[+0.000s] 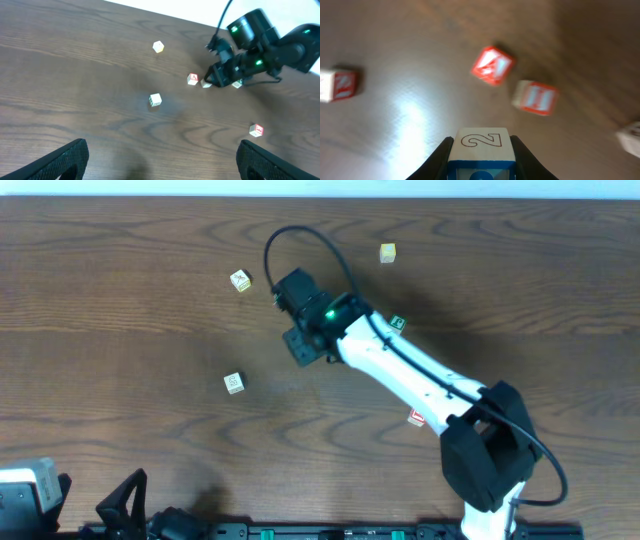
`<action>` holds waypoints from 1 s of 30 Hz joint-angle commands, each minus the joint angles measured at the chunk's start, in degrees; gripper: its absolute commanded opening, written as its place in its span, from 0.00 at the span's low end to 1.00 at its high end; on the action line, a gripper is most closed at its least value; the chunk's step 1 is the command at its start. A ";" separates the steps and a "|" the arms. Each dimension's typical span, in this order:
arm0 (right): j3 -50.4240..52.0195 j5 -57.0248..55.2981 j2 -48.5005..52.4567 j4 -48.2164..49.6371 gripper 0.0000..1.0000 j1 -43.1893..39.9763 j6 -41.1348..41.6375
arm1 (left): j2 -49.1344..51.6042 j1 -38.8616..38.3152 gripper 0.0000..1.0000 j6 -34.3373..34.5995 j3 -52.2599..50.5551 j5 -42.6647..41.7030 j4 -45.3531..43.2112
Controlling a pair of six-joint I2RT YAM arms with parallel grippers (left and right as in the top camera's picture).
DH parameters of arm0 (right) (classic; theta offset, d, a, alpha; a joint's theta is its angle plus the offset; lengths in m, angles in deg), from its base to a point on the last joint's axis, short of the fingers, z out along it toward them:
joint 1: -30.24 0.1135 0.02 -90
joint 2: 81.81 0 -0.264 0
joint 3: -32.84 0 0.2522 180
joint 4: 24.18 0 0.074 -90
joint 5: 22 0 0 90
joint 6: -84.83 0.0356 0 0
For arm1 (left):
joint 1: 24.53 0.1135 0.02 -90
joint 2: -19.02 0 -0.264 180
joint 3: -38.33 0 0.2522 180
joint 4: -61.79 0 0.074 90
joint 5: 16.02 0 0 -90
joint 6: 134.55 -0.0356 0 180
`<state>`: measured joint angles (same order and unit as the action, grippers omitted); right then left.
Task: Spell out Ai2
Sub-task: 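Close the right gripper on the blue 2 block and lift it, then carry the 2 block to the right of the I block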
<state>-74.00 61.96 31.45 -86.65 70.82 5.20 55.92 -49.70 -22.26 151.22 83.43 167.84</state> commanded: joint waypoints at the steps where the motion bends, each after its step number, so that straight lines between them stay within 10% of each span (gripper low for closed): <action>1: -1.11 -3.26 0.22 -1.18 0.24 -3.04 2.82 | -0.07 0.07 0.95 0.11 -0.79 1.07 4.35; 30: 11.87 -2.60 0.24 7.82 0.18 -9.90 7.91 | -0.07 0.07 0.95 1.14 -0.79 1.49 3.02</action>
<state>-63.55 59.14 31.47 -80.16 61.12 12.26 55.92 -49.70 -21.81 150.87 83.65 167.77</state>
